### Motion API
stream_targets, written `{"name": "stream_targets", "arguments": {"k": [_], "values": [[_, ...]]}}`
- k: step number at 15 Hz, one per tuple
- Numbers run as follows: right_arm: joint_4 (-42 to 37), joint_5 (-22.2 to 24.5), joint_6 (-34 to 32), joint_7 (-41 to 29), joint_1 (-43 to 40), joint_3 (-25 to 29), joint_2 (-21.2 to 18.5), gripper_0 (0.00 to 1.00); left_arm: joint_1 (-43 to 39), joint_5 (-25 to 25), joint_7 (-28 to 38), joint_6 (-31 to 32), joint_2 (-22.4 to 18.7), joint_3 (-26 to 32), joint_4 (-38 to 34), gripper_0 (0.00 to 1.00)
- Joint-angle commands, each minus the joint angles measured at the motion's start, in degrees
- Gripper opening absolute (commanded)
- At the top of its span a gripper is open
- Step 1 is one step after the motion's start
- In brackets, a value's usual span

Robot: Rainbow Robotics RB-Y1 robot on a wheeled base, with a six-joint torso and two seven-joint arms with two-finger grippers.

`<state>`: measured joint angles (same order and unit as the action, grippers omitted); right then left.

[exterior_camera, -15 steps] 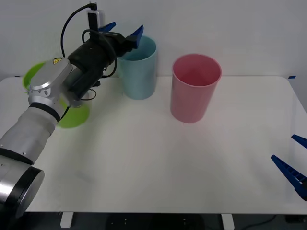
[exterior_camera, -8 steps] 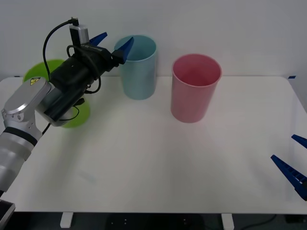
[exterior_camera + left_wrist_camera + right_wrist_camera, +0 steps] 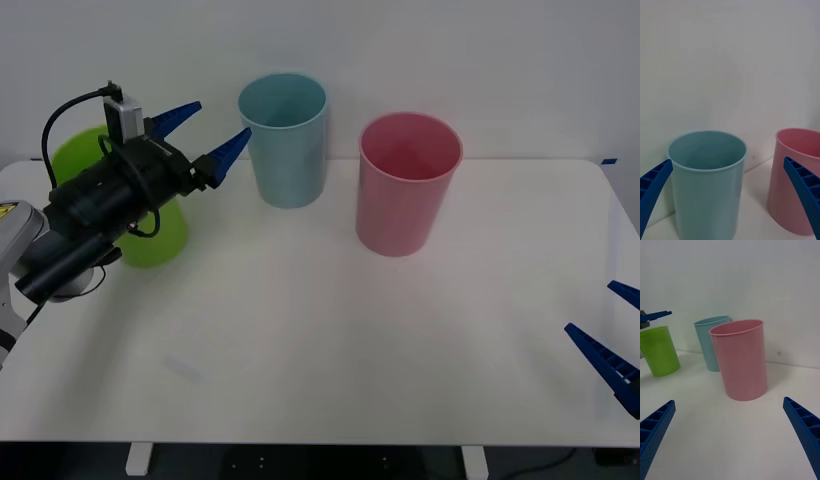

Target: Grasp the object on the table and drop it into the matching bin: aluminum can to the light blue bin, PET bottle to the pink bin.

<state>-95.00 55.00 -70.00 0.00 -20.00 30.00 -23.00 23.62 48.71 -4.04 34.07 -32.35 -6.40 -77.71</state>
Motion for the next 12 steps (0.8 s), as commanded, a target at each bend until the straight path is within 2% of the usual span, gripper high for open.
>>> {"name": "stream_targets", "arguments": {"k": [1,4,12], "values": [[0.00,0.00,0.00,0.00,0.00,0.00,0.00,1.00,-3.84,2.71,0.26,1.70,-0.34,2.01,-3.59,1.00],[0.00,0.00,0.00,0.00,0.00,0.00,0.00,1.00,-7.97,4.46,0.09,8.29,-0.34,6.05,-5.88,1.00],[0.00,0.00,0.00,0.00,0.00,0.00,0.00,1.00,-12.54,15.80,2.46,30.79,-0.34,19.59,-6.32,1.00]]}}
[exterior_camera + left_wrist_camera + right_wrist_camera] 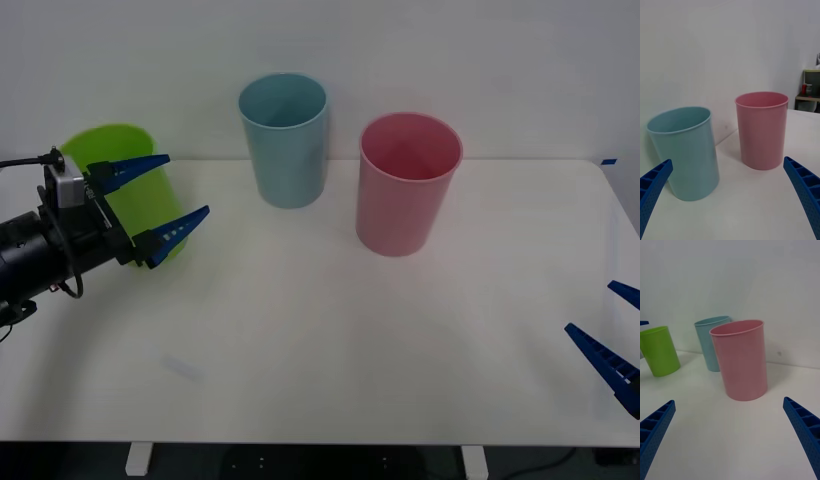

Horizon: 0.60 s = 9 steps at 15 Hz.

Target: Grasp the object on the table and drop it into the matching bin: aluminum can to the light blue bin, PET bottle to the pink bin.

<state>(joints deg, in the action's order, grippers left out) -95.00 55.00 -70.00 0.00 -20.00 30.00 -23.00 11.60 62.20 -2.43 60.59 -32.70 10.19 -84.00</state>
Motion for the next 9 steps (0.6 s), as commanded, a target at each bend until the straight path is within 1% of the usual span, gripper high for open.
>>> {"name": "stream_targets", "arguments": {"k": [1,3,6,9], "values": [[0.00,0.00,0.00,0.00,0.00,0.00,0.00,1.00,-0.97,2.84,1.37,6.03,0.01,4.22,-0.12,1.00],[0.00,0.00,0.00,0.00,0.00,0.00,0.00,1.00,-2.99,2.75,2.25,7.44,0.01,5.98,-1.61,1.00],[0.00,0.00,0.00,0.00,0.00,0.00,0.00,1.00,-7.56,2.84,3.92,8.23,0.01,9.23,-6.53,1.00],[0.00,0.00,0.00,0.00,0.00,0.00,0.00,1.00,-11.87,2.84,4.89,7.88,0.01,12.57,-10.05,1.00]]}}
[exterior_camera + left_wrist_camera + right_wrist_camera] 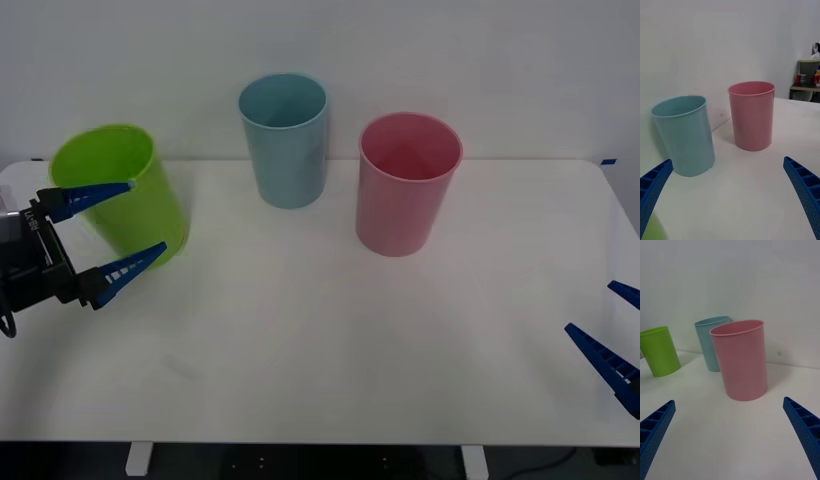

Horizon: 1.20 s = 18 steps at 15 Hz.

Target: Grasp the object on the table and drop it into the matching bin: aluminum can to the light blue bin, PET bottle to the pink bin.

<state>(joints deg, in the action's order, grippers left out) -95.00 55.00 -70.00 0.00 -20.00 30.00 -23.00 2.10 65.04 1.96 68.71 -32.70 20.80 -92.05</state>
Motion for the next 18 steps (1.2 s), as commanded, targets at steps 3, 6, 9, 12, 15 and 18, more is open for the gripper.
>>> {"name": "stream_targets", "arguments": {"k": [3,6,9,12,15,18], "values": [[0.00,0.00,0.00,0.00,0.00,0.00,0.00,1.00,-7.37,0.52,1.21,-0.77,0.00,5.83,-6.47,1.00],[0.00,0.00,0.00,0.00,0.00,0.00,0.00,1.00,-12.47,3.07,2.09,-0.77,0.00,9.44,-12.10,1.00],[0.00,0.00,0.00,0.00,0.00,0.00,0.00,1.00,-17.04,3.78,3.14,-1.64,0.00,11.37,-15.52,1.00],[0.00,0.00,0.00,0.00,0.00,0.00,0.00,1.00,-19.41,3.78,3.40,-3.40,0.00,11.02,-15.61,1.00],[0.00,0.00,0.00,0.00,0.00,0.00,0.00,1.00,-20.29,3.95,3.93,-4.11,0.00,10.67,-15.61,1.00],[0.00,0.00,0.00,0.00,0.00,0.00,0.00,1.00,-20.38,5.01,4.02,-4.11,0.00,10.58,-15.61,1.00]]}}
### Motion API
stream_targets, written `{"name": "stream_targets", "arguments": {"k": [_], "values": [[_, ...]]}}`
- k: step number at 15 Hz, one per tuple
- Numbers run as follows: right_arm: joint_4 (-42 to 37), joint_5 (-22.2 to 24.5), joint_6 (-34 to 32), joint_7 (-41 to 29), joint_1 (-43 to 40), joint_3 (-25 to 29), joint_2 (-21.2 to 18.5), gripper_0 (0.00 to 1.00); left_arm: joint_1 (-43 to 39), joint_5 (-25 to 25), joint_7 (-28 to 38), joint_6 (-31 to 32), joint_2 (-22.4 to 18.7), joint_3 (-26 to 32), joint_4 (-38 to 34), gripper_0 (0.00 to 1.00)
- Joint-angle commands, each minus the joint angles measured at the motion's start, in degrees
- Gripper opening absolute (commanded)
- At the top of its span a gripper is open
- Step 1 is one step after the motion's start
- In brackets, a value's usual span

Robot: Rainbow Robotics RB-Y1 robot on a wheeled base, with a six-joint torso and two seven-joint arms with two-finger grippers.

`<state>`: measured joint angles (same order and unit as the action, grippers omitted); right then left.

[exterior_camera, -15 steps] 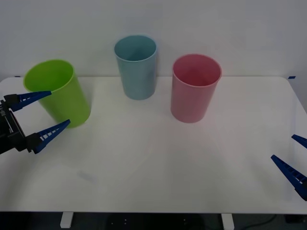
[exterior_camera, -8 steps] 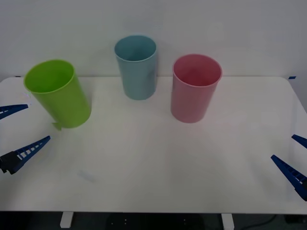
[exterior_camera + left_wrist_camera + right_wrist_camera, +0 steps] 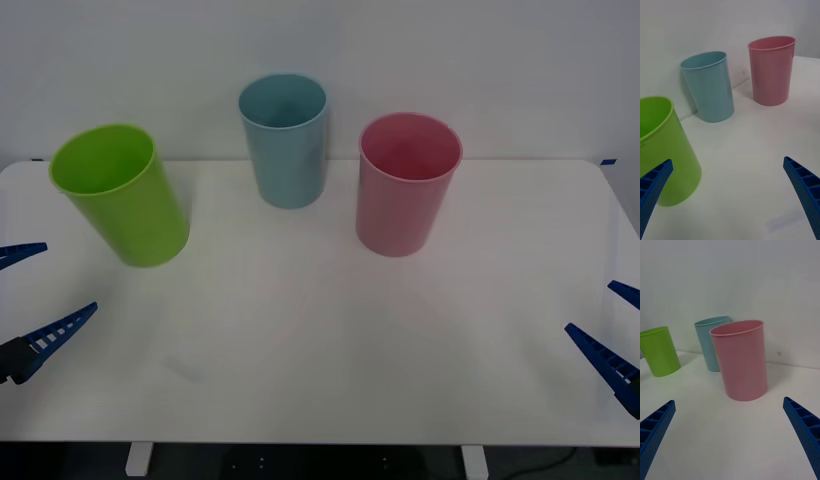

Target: Grasp the object on the table and drop it into the matching bin: aluminum can to the light blue bin, PET bottle to the pink bin.

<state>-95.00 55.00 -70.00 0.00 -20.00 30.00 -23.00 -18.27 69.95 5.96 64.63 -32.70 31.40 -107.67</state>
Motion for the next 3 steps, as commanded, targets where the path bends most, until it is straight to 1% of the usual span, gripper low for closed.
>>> {"name": "stream_targets", "arguments": {"k": [1,3], "values": [[0.00,0.00,0.00,0.00,0.00,0.00,0.00,1.00,-0.01,0.10,0.02,-0.03,0.00,-0.02,0.01,1.00],[0.00,0.00,0.00,0.00,0.00,0.00,0.00,1.00,-0.01,0.10,0.02,-0.03,0.00,-0.02,0.01,1.00]]}}
